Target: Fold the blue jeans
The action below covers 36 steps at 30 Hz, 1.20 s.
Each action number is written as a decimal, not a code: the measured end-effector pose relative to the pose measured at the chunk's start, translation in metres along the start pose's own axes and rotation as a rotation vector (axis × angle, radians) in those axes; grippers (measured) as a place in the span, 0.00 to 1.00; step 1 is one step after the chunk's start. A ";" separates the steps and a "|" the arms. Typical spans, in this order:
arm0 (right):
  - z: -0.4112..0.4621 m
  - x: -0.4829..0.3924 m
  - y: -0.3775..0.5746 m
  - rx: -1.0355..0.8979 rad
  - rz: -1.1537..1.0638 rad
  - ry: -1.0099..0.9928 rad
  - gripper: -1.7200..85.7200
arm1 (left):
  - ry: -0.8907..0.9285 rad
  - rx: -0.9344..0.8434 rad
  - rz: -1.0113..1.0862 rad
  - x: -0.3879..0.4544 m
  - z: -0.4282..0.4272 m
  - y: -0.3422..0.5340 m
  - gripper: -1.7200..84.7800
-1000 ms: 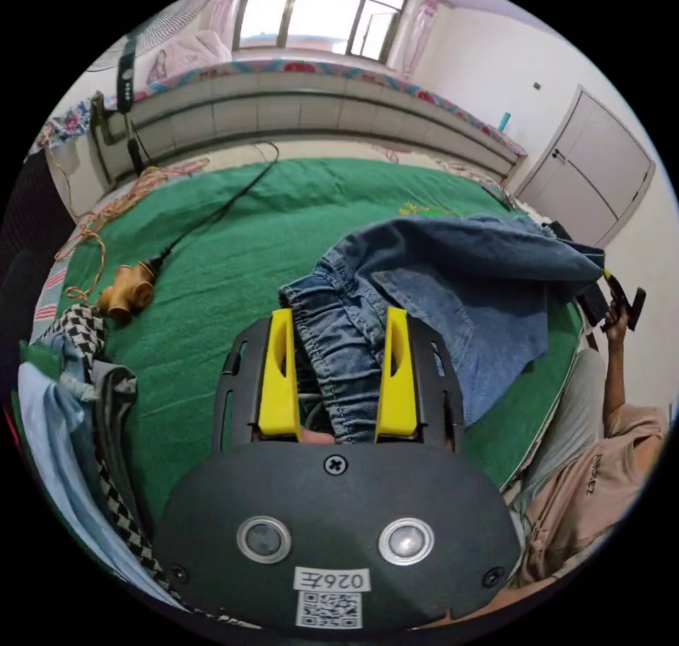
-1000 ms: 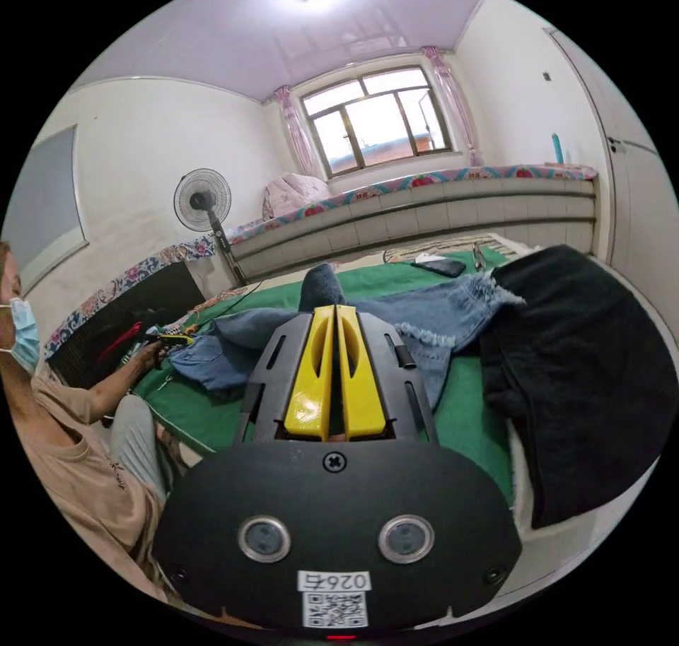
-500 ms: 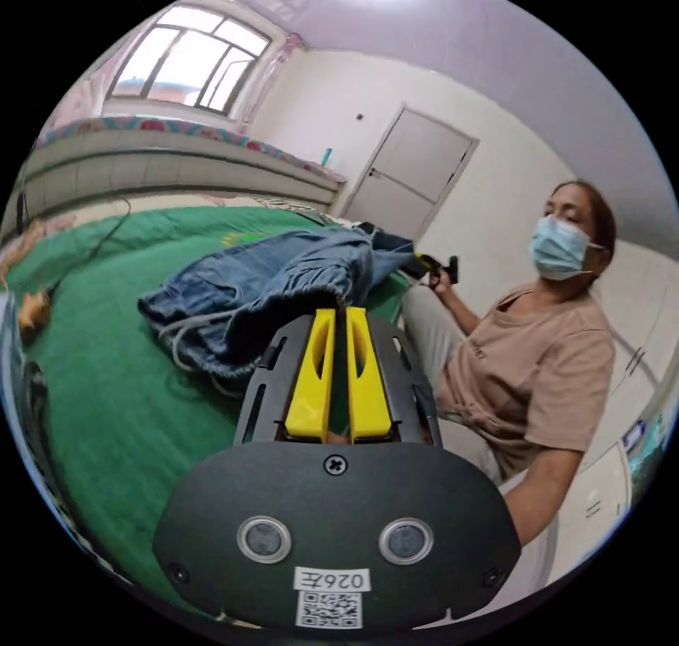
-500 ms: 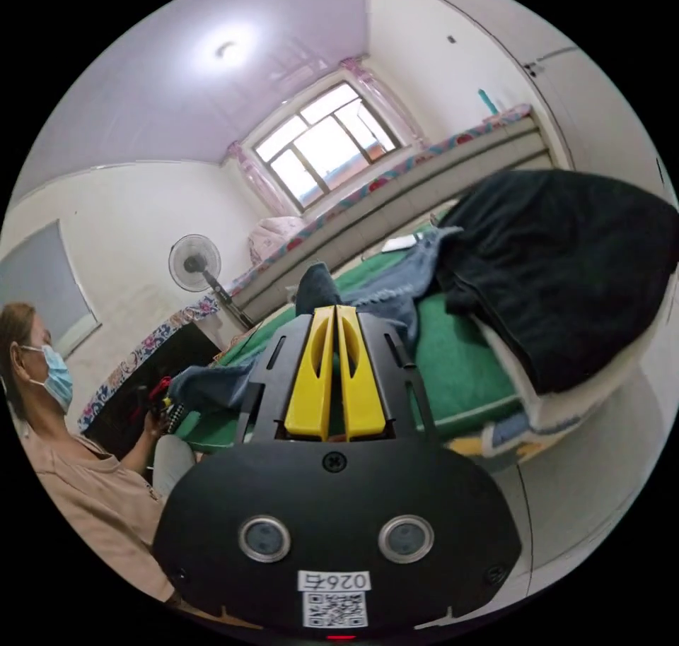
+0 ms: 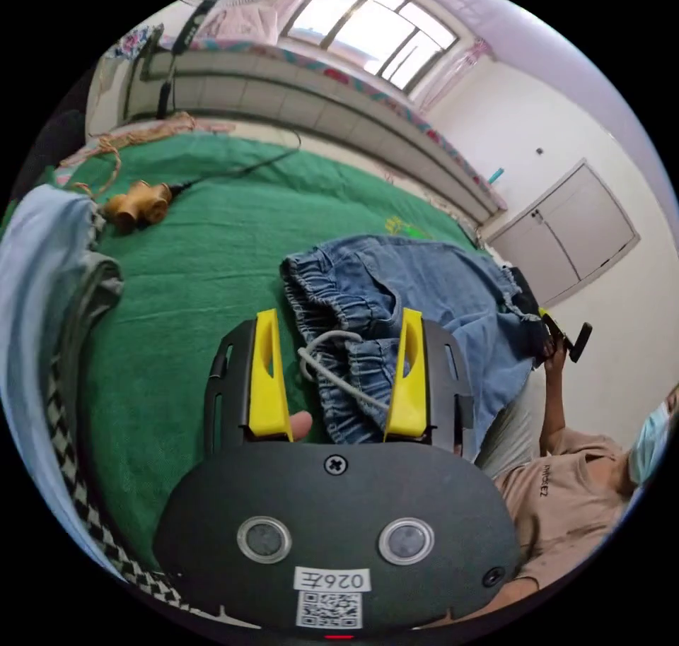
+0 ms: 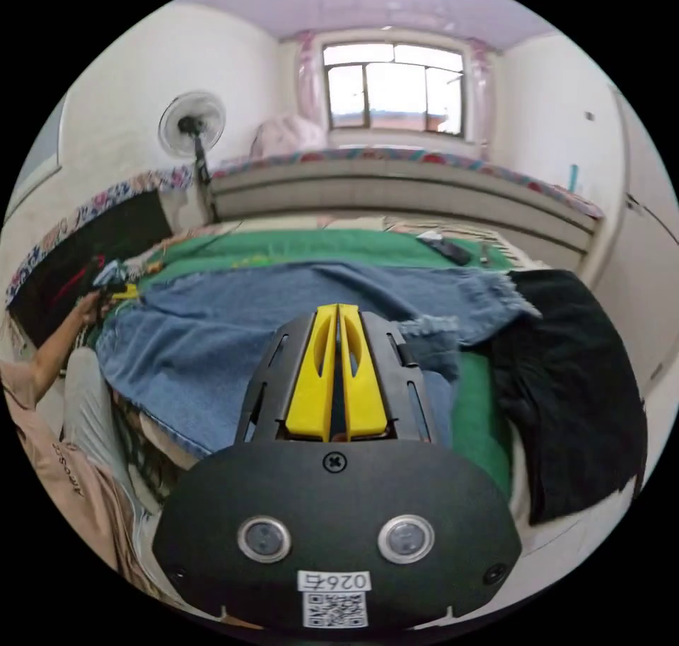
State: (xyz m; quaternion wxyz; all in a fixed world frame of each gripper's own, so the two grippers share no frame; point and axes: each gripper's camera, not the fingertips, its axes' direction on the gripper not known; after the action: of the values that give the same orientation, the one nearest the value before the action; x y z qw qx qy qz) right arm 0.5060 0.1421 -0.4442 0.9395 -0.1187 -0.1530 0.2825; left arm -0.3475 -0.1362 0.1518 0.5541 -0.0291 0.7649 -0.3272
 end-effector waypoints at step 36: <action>0.283 0.108 -0.138 -0.348 0.335 0.289 0.07 | -0.509 -0.294 0.003 0.012 0.046 -0.136 0.08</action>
State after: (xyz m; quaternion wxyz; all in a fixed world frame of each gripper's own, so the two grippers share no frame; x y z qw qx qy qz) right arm 0.5596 0.1305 -0.1155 0.8572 -0.3409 -0.0421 0.3837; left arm -0.3551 -0.2696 0.2065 0.7184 -0.1894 0.6405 -0.1942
